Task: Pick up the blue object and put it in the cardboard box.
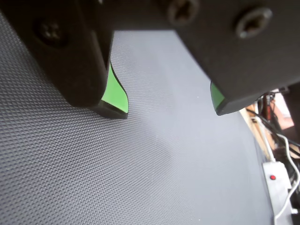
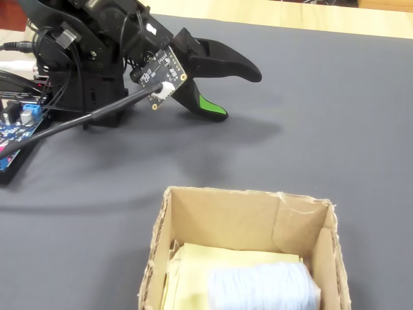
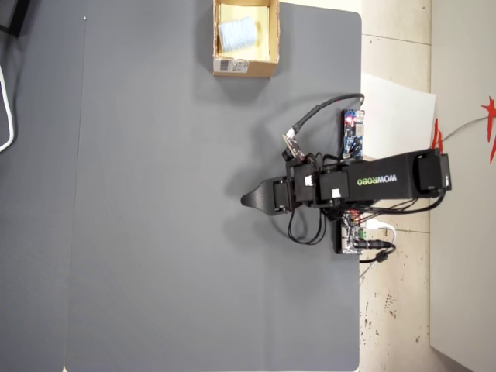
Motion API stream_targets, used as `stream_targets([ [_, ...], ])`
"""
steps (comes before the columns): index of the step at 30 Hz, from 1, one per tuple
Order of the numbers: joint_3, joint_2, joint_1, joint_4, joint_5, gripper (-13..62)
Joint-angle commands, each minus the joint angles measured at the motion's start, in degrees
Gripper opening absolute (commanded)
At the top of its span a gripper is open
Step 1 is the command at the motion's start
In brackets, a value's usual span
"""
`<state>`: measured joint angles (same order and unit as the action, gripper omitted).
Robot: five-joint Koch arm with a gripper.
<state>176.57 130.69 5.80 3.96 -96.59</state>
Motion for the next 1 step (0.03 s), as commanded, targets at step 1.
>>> stream_targets([
  [1,2.1,4.9,0.0,-3.3,-0.2,34.7],
])
